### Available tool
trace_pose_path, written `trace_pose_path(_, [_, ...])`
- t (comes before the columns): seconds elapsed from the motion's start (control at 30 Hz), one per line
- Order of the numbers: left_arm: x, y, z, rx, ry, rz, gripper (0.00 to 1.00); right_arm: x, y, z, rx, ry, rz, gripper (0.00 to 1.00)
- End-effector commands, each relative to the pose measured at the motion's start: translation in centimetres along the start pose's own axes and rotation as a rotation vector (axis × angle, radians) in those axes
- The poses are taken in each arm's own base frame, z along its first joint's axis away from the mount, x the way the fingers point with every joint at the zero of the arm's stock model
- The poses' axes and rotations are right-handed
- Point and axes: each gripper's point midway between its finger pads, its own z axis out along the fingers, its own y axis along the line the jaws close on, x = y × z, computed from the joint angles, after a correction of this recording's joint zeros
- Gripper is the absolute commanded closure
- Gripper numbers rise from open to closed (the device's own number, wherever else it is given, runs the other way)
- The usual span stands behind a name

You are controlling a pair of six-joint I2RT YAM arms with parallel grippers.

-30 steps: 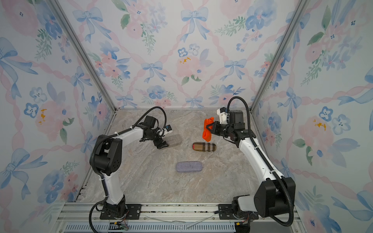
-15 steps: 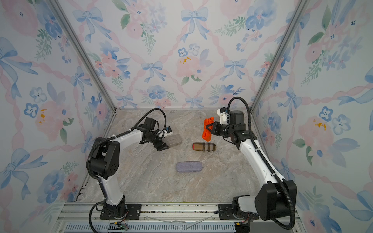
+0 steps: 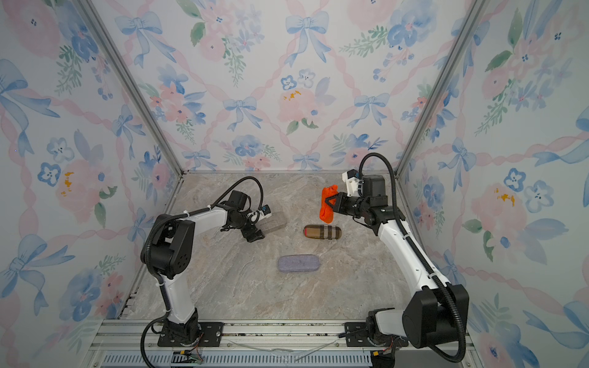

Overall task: Wipe the eyeglass case
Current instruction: Pick up the eyeglass case from the center of the board.

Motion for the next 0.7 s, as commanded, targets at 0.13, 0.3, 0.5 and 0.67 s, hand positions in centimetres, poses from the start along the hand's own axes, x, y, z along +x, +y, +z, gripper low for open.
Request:
trace_pose_path(0.13, [1.1, 0.3, 0.4, -0.026, 0.024, -0.027, 0.24, 0.1, 0.7, 0.0, -0.027, 0.003, -0.028, 1.00])
trace_pose_path(0.3, [0.7, 0.3, 0.1, -0.030, 0.005, -0.043, 0.46, 0.1, 0.8, -0.2, -0.025, -0.001, -0.032, 1.00])
trace_pose_path(0.5, [-2.1, 1.3, -2.4, -0.113, -0.044, -0.028, 0.58, 0.2, 1.3, -0.9, -0.028, 0.000, -0.044, 1.00])
trace_pose_path(0.67, [-6.3, 0.2, -5.5, -0.174, -0.130, 0.029, 0.62, 0.8, 2.0, -1.3, -0.017, 0.046, -0.050, 1.00])
